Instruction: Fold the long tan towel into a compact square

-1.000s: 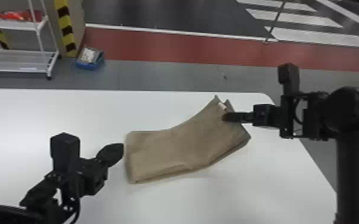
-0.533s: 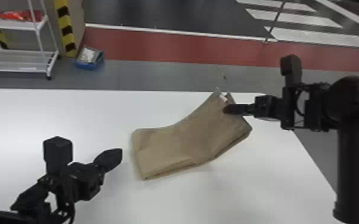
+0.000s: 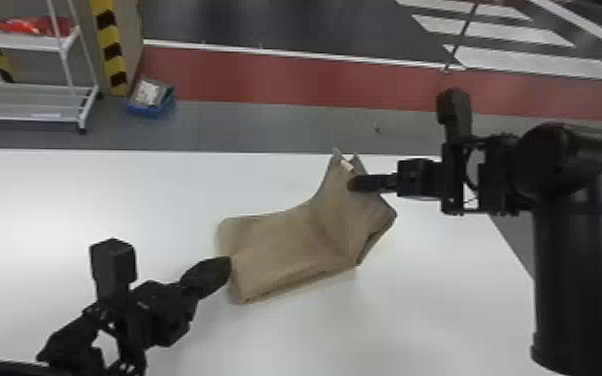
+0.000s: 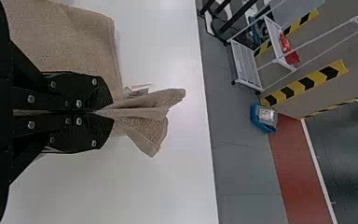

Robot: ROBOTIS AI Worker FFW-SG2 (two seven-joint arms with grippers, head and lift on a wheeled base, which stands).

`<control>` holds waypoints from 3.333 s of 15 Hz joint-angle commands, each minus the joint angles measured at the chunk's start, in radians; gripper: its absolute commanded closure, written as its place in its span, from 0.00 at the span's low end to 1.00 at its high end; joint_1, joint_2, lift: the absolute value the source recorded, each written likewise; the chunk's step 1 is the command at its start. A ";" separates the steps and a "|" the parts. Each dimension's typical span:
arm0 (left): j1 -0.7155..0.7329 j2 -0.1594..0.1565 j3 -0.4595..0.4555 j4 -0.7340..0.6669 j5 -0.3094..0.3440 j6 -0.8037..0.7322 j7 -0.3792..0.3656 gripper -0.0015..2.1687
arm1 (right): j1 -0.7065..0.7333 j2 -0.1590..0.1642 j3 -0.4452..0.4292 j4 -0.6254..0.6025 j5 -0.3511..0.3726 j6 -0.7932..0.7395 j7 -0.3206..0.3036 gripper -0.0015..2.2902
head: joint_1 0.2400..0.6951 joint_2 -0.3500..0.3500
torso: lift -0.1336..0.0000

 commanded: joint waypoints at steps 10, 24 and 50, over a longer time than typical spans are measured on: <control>-0.049 -0.003 -0.057 0.081 -0.064 -0.027 0.055 0.92 | -0.035 0.067 0.067 -0.003 -0.015 0.008 -0.011 0.57 | 1.00 0.26 | 0.08; -0.050 -0.004 -0.057 0.114 -0.063 -0.076 0.057 0.92 | -0.012 0.187 0.255 0.063 0.049 0.008 -0.045 0.57 | 1.00 0.45 | 0.08; -0.049 -0.004 -0.055 0.120 -0.060 -0.103 0.057 0.92 | 0.255 0.159 0.195 -0.121 -0.048 -0.261 -0.059 0.01 | 1.00 0.52 | 0.08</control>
